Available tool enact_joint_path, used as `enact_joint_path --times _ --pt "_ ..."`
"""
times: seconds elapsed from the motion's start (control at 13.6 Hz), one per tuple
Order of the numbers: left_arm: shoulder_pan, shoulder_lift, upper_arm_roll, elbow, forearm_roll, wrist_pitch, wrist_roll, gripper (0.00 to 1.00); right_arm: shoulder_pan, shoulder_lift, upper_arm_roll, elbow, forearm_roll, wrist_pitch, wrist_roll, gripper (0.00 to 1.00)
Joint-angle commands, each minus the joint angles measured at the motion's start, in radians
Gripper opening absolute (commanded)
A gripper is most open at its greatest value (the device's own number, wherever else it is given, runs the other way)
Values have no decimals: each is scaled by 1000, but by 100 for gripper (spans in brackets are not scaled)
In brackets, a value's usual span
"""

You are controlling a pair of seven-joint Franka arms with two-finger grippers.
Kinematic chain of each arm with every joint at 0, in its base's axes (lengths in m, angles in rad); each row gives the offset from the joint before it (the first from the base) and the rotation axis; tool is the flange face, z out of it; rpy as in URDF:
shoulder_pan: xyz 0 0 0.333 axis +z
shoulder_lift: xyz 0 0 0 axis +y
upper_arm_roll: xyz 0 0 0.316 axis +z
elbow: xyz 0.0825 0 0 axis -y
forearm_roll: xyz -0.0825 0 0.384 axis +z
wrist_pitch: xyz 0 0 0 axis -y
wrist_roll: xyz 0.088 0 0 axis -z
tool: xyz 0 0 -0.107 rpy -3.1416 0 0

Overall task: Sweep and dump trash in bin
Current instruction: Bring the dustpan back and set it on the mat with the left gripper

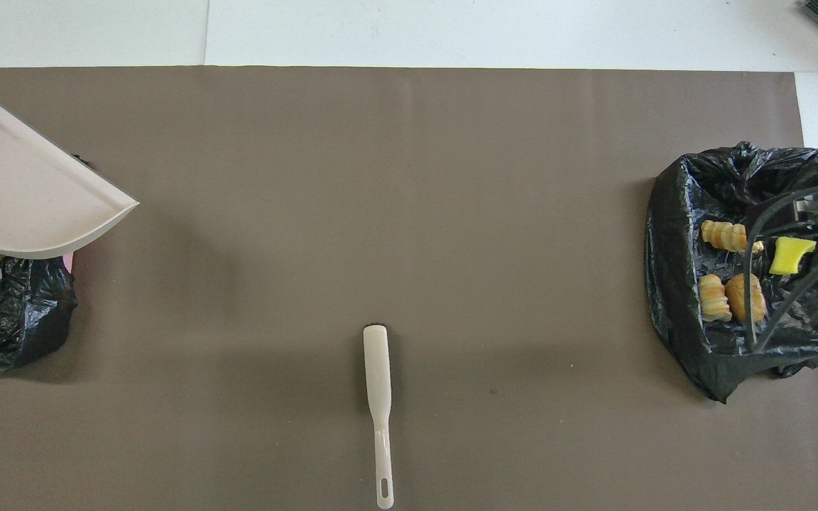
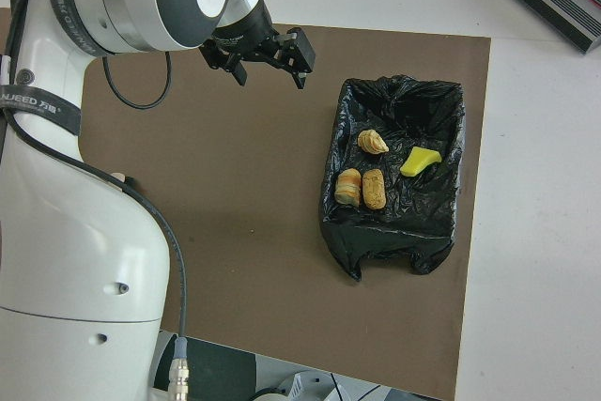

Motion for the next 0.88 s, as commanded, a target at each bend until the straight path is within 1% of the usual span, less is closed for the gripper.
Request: enact_joint_path --times 0.0,0.15,0.29,0.37,0.52,0.59,0.74,0.81 --pt "-149 -32 11 -65 -97 3 -326 0 -18 -8 -1 -9 6 11 -15 100" --pt "-241 -16 11 -76 -183 32 -542 0 2 -16 -54 -9 53 5 -13 100" --pt "-305 -13 11 -108 -253 110 -684 0 39 -23 -105 -11 69 -4 -13 100" --pt "-333 -2 13 -118 -284 147 -743 0 52 -48 -122 -26 67 -7 -9 100" --pt "-382 49 11 -118 -321 240 -857 0 54 -86 -121 -82 67 2 -7 100" --pt "-410 87 13 -118 -335 296 -897 0 54 -95 -121 -101 69 8 -7 100" --pt "-456 130 11 -118 -362 388 -952 0 54 -109 -121 -118 67 3 -9 100" --pt "-489 171 13 -113 -373 425 -989 0 54 -111 -121 -124 69 3 -9 100"
